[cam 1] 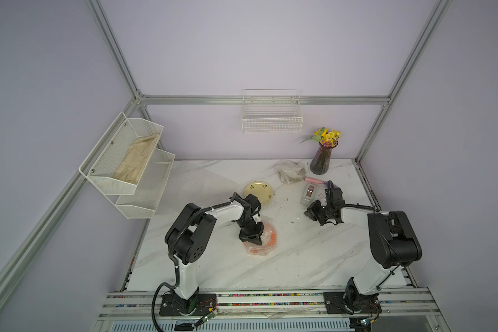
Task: Wrap dinner plates in bubble wrap
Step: Tear off the tape using the Tape Cutter, then stick the tape on the bubble wrap.
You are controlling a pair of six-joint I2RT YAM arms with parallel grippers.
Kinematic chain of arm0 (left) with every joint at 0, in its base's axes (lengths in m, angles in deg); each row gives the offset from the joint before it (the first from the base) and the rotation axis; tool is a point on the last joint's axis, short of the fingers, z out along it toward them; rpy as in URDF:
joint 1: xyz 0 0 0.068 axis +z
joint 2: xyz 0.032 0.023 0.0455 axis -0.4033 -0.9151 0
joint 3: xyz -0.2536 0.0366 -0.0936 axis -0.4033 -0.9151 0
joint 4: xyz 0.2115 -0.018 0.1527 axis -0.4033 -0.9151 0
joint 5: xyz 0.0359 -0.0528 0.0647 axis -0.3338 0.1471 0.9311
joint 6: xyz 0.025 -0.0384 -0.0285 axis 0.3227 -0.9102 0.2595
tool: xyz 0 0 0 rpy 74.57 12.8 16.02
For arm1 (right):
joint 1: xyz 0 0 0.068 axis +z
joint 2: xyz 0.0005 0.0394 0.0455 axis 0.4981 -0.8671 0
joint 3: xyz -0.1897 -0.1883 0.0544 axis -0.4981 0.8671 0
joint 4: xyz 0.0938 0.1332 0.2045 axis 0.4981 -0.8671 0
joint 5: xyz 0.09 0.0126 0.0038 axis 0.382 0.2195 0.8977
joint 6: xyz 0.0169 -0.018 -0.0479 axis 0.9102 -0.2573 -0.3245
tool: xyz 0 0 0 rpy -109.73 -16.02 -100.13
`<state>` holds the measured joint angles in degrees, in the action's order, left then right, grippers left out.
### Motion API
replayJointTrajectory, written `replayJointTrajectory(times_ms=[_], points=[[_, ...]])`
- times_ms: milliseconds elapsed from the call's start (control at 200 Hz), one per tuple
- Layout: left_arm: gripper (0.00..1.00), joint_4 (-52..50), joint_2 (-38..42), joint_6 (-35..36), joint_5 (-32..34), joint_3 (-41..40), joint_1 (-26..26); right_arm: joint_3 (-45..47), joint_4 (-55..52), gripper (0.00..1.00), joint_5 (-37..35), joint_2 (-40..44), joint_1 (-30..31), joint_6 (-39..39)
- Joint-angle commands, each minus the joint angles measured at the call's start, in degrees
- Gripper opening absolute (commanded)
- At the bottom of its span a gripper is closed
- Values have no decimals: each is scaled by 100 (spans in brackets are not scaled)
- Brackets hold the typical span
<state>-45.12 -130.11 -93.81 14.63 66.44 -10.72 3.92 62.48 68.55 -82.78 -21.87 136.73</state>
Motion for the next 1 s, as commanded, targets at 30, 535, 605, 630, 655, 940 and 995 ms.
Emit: replayJointTrajectory(times_ms=[30,535,605,630,655,940,995], points=[[4,179,43,-63,473,-358,39,-346,-902,0,-222,766,296,-873],[4,931,233,245,124,-403,48,-147,-2233,0,478,3229,1720,-1162],[4,1003,286,275,151,-445,49,-5,-2212,0,440,3552,2090,-868],[4,1037,307,299,146,-450,49,32,-2203,0,394,3654,2257,-762],[4,1055,315,317,137,-465,49,79,-2179,0,317,3740,2433,-651],[4,1394,453,338,67,-647,49,232,-1401,0,-503,3481,4324,43],[4,1435,481,329,30,-644,49,206,-1178,0,-550,3183,4443,39]])
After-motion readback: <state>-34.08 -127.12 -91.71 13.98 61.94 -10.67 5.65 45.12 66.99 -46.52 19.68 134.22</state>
